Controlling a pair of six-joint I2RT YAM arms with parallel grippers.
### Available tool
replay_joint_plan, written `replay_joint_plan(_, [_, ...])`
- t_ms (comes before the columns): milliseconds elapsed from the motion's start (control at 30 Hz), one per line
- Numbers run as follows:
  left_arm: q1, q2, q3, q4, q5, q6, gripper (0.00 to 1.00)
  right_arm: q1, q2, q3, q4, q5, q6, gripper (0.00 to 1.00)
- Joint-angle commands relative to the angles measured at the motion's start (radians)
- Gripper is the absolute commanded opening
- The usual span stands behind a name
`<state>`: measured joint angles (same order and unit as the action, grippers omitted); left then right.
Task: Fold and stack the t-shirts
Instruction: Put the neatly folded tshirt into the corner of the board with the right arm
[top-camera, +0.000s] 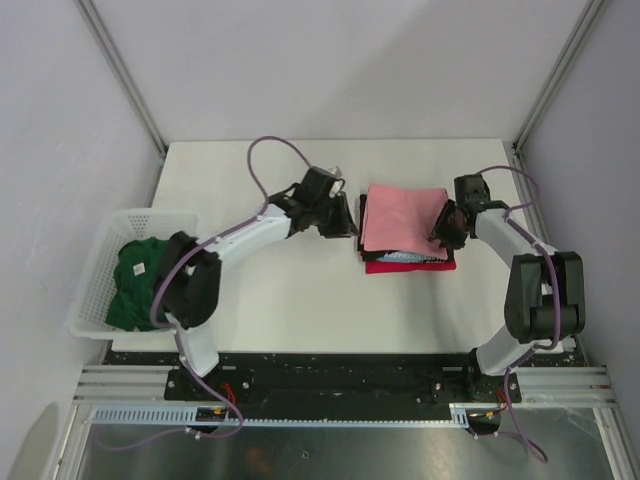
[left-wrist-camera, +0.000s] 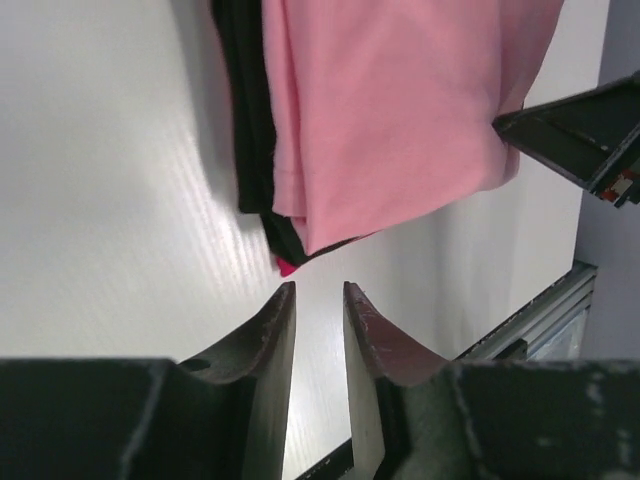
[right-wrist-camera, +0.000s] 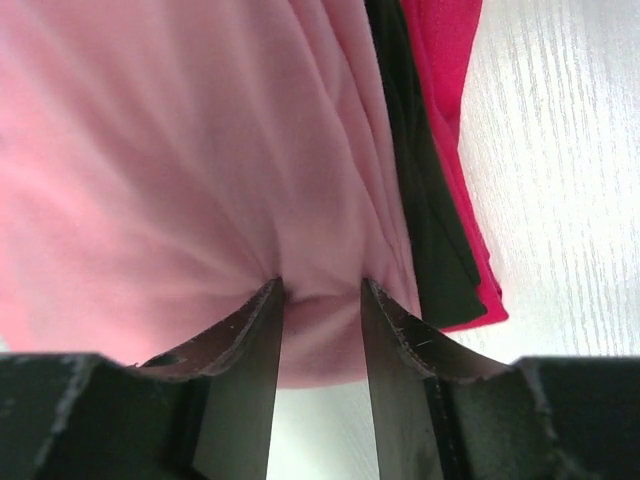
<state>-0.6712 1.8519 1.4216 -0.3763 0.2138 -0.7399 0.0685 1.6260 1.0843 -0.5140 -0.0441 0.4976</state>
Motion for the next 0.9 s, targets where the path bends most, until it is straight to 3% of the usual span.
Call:
replay_joint_plan(0, [0.071,-0.166,-0.087,0.005,0.009,0.056,0.31,0.033,-0.135,0.002,-0.005,0.031,0.009,0.44])
replay_joint_plan(233, [0.175,-0.367,-0.283,0.007,0.033,0.092,0.34,0.328,-0.162,-0.001,-0.029,0.133,0.115,0.52])
replay_joint_plan(467, [0.221,-0.478,-0.384,0.005,0.056,0.096,0.34,0.575,-0.030,-0.033,0.138,0.207,0.355,0.50])
replay_joint_plan(867, [0.245,-0.538,-0.452,0.005,0.059,0.102,0.34,0.574,0.230,-0.036,0.346,0.243,0.523,0.49])
